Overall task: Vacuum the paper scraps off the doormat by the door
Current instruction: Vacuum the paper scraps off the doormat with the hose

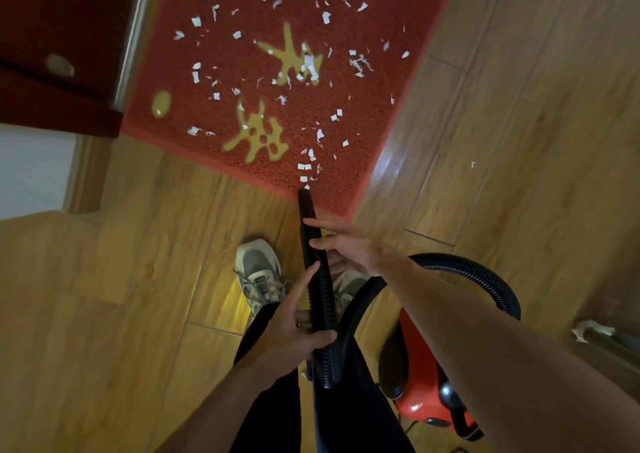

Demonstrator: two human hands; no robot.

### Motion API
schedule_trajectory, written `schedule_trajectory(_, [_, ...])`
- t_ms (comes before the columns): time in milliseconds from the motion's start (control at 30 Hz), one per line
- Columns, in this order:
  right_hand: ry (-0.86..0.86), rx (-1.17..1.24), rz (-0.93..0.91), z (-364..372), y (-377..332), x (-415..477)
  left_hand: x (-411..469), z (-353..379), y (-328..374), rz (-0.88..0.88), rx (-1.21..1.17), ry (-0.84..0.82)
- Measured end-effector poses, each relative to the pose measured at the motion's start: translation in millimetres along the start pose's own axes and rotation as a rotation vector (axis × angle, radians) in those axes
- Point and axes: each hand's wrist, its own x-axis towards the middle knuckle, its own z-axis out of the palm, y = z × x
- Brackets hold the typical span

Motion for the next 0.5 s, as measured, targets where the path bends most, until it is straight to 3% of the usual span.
schedule_trajectory(500, [0.071, 0.106, -0.029, 15, -10, 12, 7, -28, 14, 0.003, -0.015, -0.010])
